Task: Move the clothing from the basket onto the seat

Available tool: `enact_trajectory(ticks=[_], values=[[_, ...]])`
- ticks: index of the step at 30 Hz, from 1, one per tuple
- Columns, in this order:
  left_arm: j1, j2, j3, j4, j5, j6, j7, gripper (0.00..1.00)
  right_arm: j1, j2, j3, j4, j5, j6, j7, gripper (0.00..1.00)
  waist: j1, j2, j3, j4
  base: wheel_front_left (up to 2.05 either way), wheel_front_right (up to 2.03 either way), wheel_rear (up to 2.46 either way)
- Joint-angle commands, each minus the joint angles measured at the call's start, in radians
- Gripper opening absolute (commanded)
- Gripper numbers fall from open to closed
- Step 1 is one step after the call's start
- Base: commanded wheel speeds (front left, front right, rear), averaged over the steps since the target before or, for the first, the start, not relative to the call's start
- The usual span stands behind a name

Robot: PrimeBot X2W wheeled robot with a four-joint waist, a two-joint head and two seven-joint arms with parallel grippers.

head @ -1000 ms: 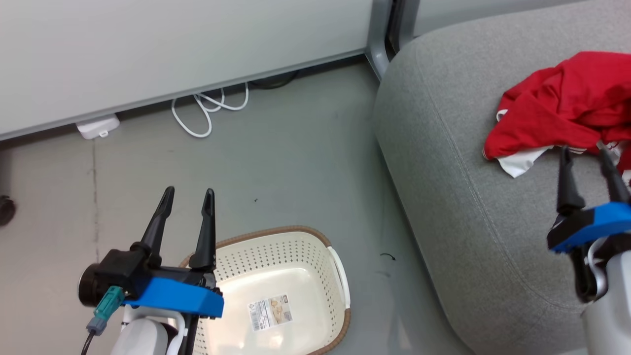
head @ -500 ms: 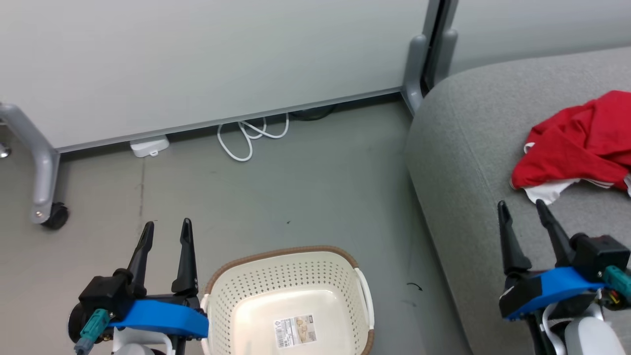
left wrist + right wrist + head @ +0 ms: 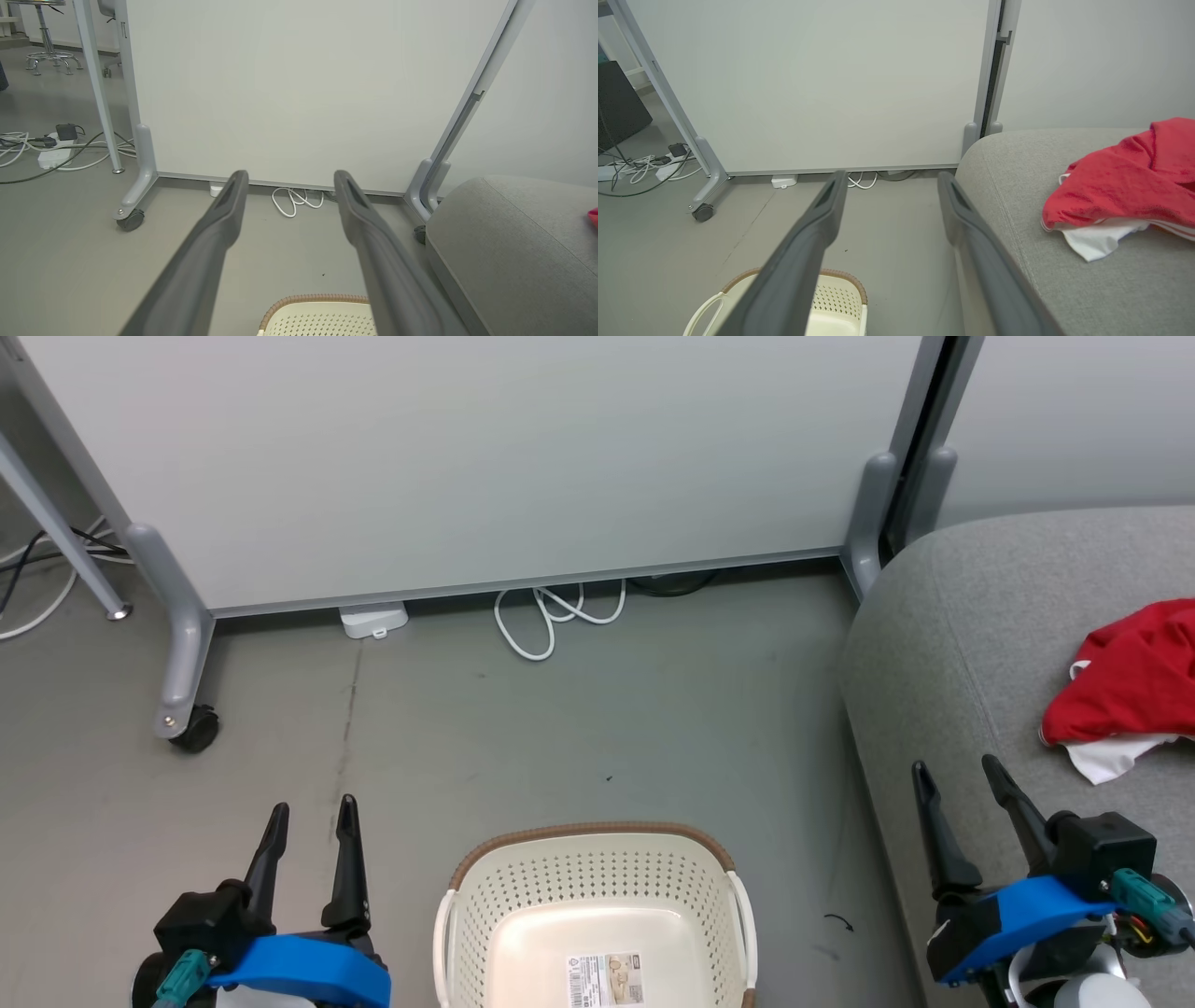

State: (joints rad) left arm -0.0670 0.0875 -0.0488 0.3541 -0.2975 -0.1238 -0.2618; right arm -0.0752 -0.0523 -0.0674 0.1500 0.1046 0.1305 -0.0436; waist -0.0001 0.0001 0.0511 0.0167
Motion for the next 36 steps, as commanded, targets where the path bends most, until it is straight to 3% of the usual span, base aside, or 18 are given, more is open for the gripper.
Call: enact_trajectory(ticks=[1,32,33,36], values=[[0.006,0.000,0.004,0.004,0.002,-0.005,-0.005,1.00,0.018,0.001,0.000,-0.004,-0.007,0.001,0.003,1.00,0.0001,-0.0001,-0.006,0.008,0.00,0.00,0.00],[0.007,0.010,-0.004,0.005,-0.013,-0.007,-0.005,1.00,0.019,0.003,0.034,0.028,0.061,0.001,-0.020,1.00,0.0001,-0.0001,-0.006,-0.002,0.00,0.00,0.00],[0.006,0.011,-0.005,0.005,-0.015,-0.007,-0.005,0.00,0.018,0.003,0.035,0.028,0.062,0.001,-0.021,0.00,0.0001,-0.0001,-0.004,-0.002,0.00,0.00,0.00],[0.015,-0.002,-0.002,0.030,-0.011,-0.005,0.005,0.00,0.024,0.002,0.035,0.052,0.057,0.000,-0.015,0.00,0.0002,-0.0001,-0.005,-0.002,0.00,0.00,0.00]])
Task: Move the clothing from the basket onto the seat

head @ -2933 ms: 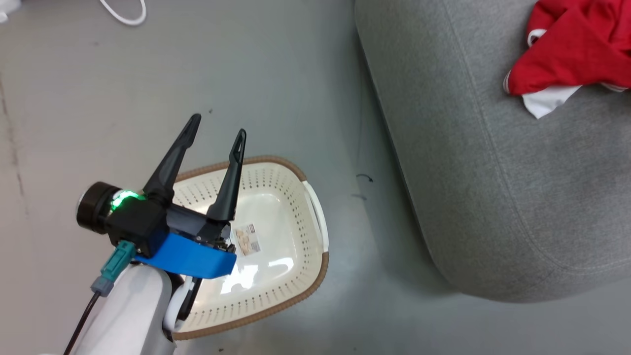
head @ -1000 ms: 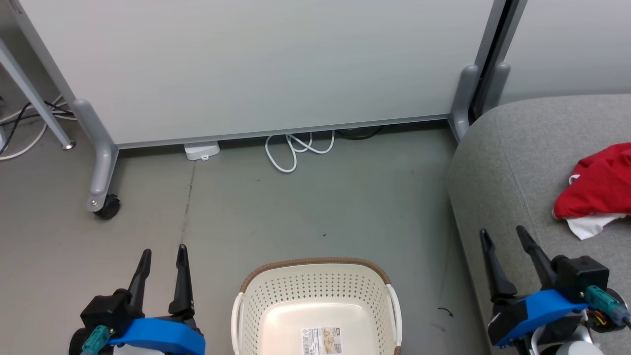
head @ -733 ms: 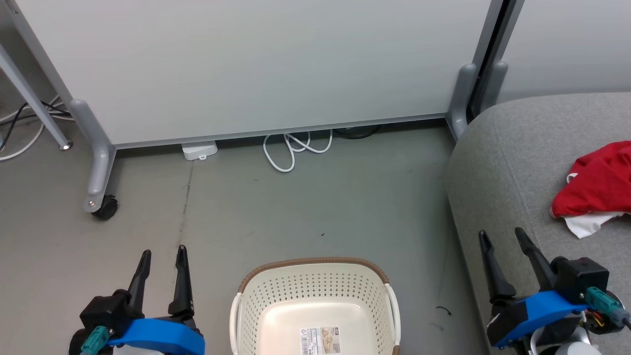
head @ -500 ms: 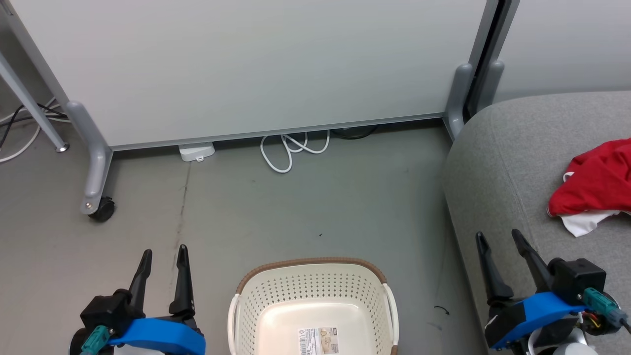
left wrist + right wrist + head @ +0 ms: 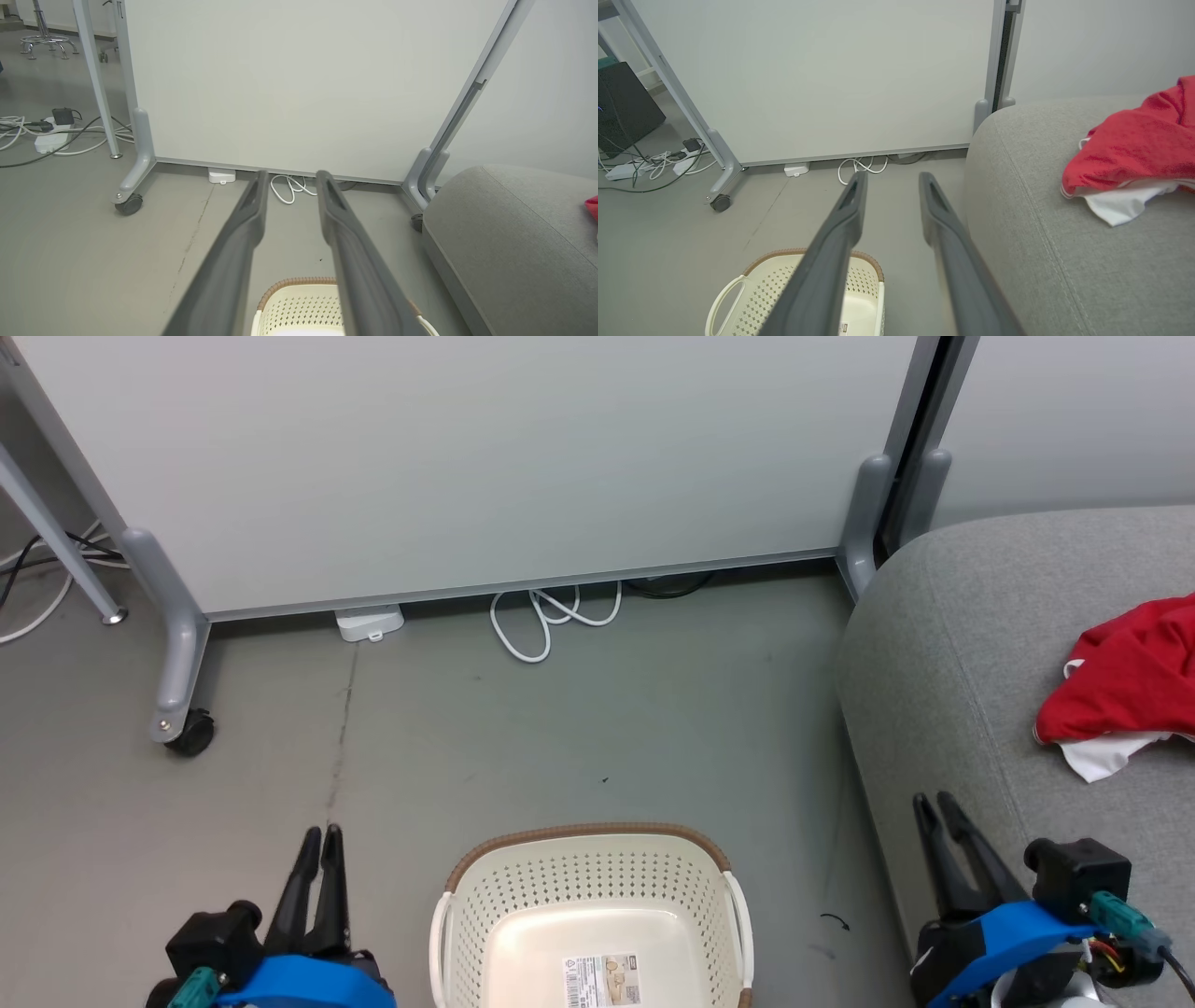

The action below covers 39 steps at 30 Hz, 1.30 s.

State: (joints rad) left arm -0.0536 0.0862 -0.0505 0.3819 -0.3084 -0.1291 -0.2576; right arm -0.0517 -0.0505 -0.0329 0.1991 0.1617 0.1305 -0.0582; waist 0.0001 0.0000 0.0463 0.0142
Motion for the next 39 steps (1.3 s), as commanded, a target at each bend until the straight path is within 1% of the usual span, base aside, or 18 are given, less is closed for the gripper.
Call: enact_trajectory(ticks=[1,4,23,24,39], values=[[0.008,-0.003,0.001,0.009,-0.003,0.000,0.002,0.00,0.001,0.000,-0.001,0.011,0.003,0.000,0.002,0.00,0.0000,0.0000,0.000,0.000,0.00,0.00,0.00],[0.030,-0.008,0.001,0.032,-0.006,0.000,0.004,0.00,0.008,0.001,-0.001,0.038,0.008,0.000,0.006,0.00,0.0000,0.0000,0.000,0.000,0.00,0.00,0.00],[0.006,-0.014,0.042,-0.011,-0.325,0.000,0.095,0.00,-0.010,0.001,-0.021,0.038,0.363,0.000,0.047,0.00,0.0000,0.0000,-0.007,-0.002,0.00,0.00,0.00],[0.006,-0.014,0.042,-0.011,-0.325,0.000,0.095,0.00,-0.010,0.001,-0.021,0.038,0.363,0.000,0.047,0.00,0.0000,0.0000,-0.007,-0.002,0.00,0.00,0.00],[-0.009,-0.019,0.068,-0.039,-0.532,-0.001,0.153,0.00,-0.022,0.000,-0.034,0.038,0.593,0.000,0.074,0.00,0.0000,0.0000,-0.012,-0.004,0.00,0.00,0.00]])
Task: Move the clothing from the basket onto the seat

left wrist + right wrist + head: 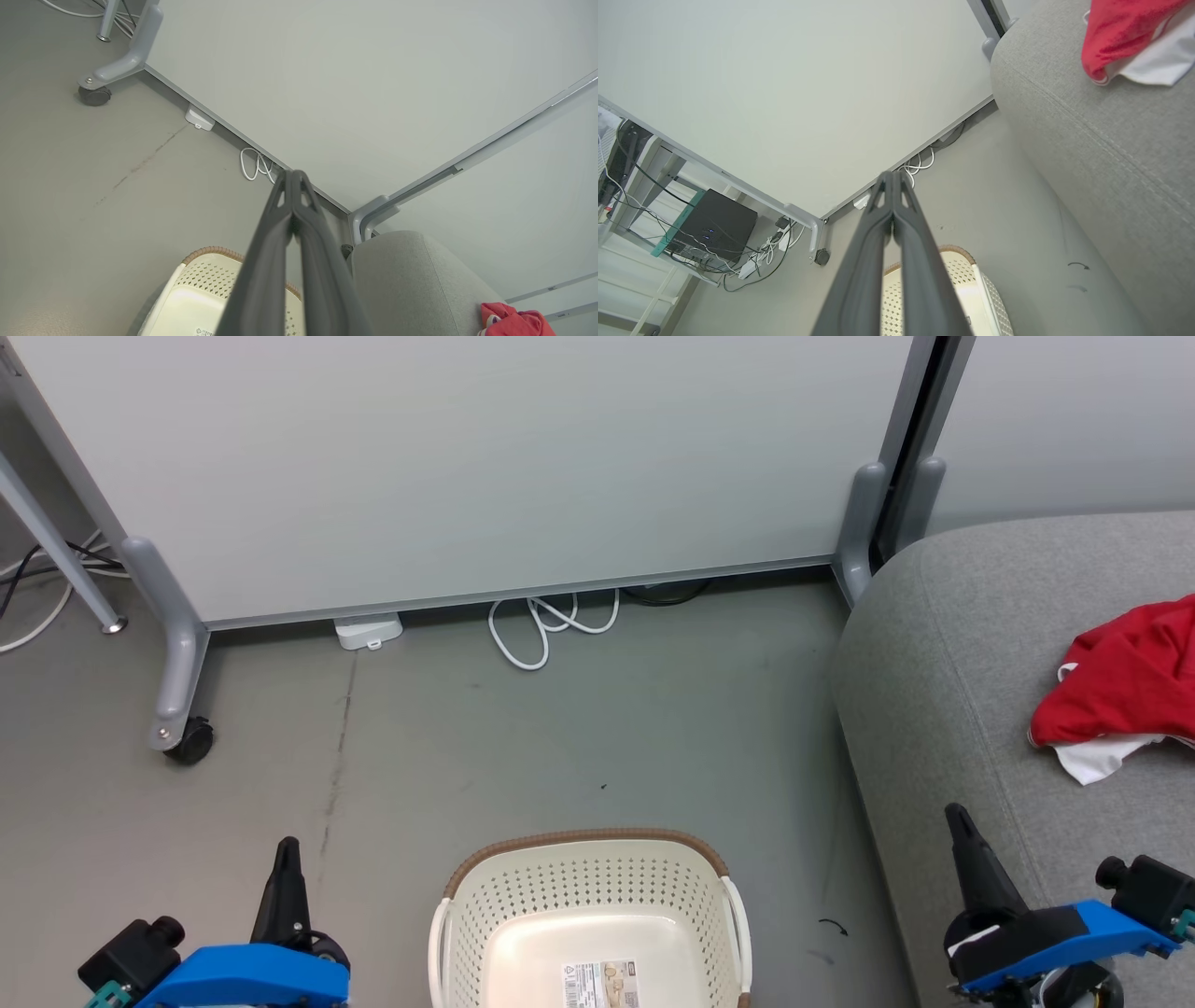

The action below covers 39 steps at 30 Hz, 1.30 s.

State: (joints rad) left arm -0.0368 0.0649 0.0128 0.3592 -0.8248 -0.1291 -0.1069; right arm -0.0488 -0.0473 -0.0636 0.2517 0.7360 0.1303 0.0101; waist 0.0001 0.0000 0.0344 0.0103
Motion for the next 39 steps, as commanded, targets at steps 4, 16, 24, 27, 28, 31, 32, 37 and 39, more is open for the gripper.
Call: enact_trajectory(ticks=[4,16,24,27,28,31,32,37,39], values=[[-0.030,0.002,0.012,-0.023,-0.066,-0.001,0.017,0.00,-0.029,-0.003,-0.006,-0.014,0.074,0.000,0.012,0.00,0.0000,0.0000,-0.001,0.000,0.00,0.00,0.00],[-0.041,-0.001,0.031,-0.043,-0.213,-0.001,0.059,0.00,-0.037,-0.003,-0.016,-0.014,0.238,0.000,0.031,0.00,0.0000,0.0000,-0.006,-0.002,0.00,0.00,0.00],[-0.046,-0.003,0.041,-0.054,-0.295,-0.001,0.083,0.00,-0.041,-0.004,-0.021,-0.013,0.329,0.000,0.041,0.00,0.0000,0.0000,-0.009,-0.003,0.00,0.00,0.00],[-0.048,-0.004,0.045,-0.057,-0.324,-0.001,0.091,0.00,-0.043,-0.004,-0.023,-0.013,0.362,0.000,0.045,0.00,0.0000,0.0000,-0.010,-0.003,0.00,0.00,0.00],[-0.049,-0.004,0.047,-0.059,-0.333,-0.001,0.094,0.00,-0.044,-0.004,-0.024,-0.013,0.372,0.000,0.047,0.00,0.0000,0.0000,-0.010,-0.003,0.00,0.00,0.00],[-0.051,-0.005,0.051,-0.062,-0.362,-0.001,0.102,0.00,-0.046,-0.004,-0.025,-0.013,0.405,0.000,0.050,0.00,0.0000,0.0000,-0.011,-0.004,0.00,0.00,0.00],[-0.052,-0.005,0.052,-0.064,-0.371,-0.001,0.105,0.00,-0.046,-0.004,-0.026,-0.013,0.415,0.000,0.051,0.00,0.0000,0.0000,-0.011,-0.004,0.00,0.00,0.00],[-0.055,-0.006,0.058,-0.070,-0.416,-0.002,0.117,0.00,-0.048,-0.004,-0.029,-0.012,0.465,0.001,0.058,0.00,0.0000,0.0000,-0.013,-0.004,0.00,0.00,0.00],[-0.056,-0.006,0.060,-0.072,-0.433,-0.002,0.123,0.00,-0.048,-0.004,-0.030,-0.012,0.483,0.001,0.059,0.00,0.0000,0.0000,-0.014,-0.005,0.00,0.00,0.00]])
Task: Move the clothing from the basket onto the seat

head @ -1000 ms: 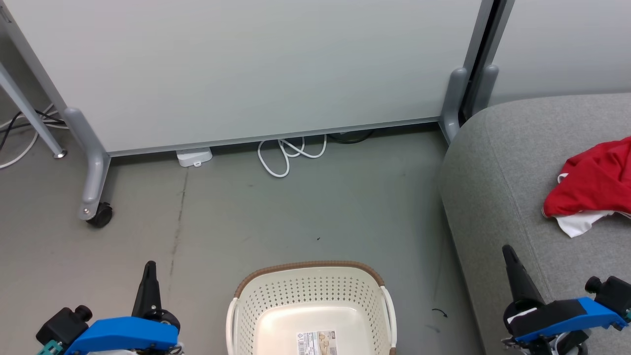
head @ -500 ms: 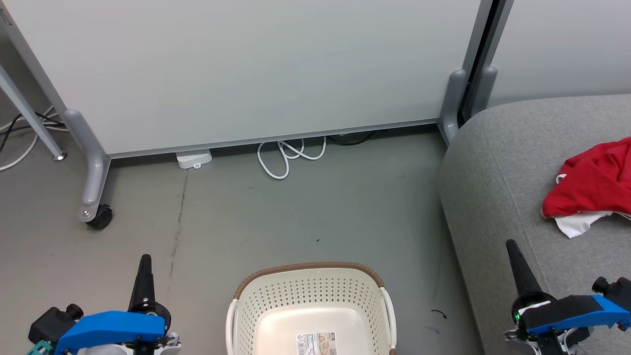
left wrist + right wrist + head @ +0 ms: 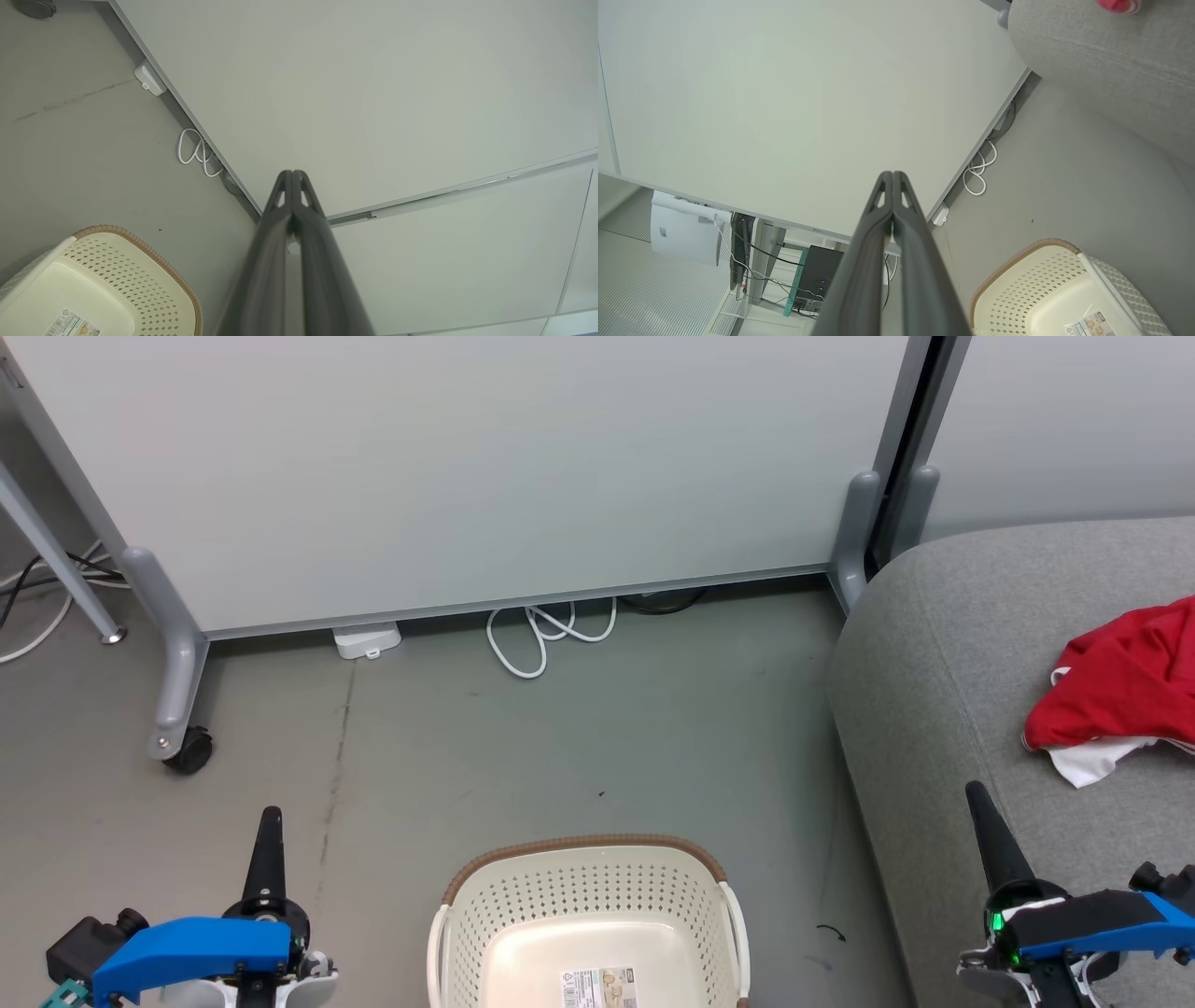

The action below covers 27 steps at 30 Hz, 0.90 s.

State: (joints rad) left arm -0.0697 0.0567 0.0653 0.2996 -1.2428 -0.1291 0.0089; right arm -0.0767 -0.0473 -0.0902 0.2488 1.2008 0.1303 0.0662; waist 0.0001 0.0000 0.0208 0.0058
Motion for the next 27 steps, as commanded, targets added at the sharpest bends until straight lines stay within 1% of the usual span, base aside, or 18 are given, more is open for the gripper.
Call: enact_trajectory(ticks=[1,27], values=[[-0.024,0.002,0.008,-0.013,-0.024,-0.002,0.010,0.00,-0.021,-0.004,-0.004,-0.009,0.028,0.001,0.005,0.00,0.0000,0.0000,-0.001,0.000,0.00,0.00,0.00],[-0.036,-0.003,0.033,-0.038,-0.217,-0.002,0.064,0.00,-0.031,-0.004,-0.015,-0.007,0.243,0.001,0.029,0.00,-0.0001,0.0000,-0.009,-0.003,0.00,0.00,0.00]])
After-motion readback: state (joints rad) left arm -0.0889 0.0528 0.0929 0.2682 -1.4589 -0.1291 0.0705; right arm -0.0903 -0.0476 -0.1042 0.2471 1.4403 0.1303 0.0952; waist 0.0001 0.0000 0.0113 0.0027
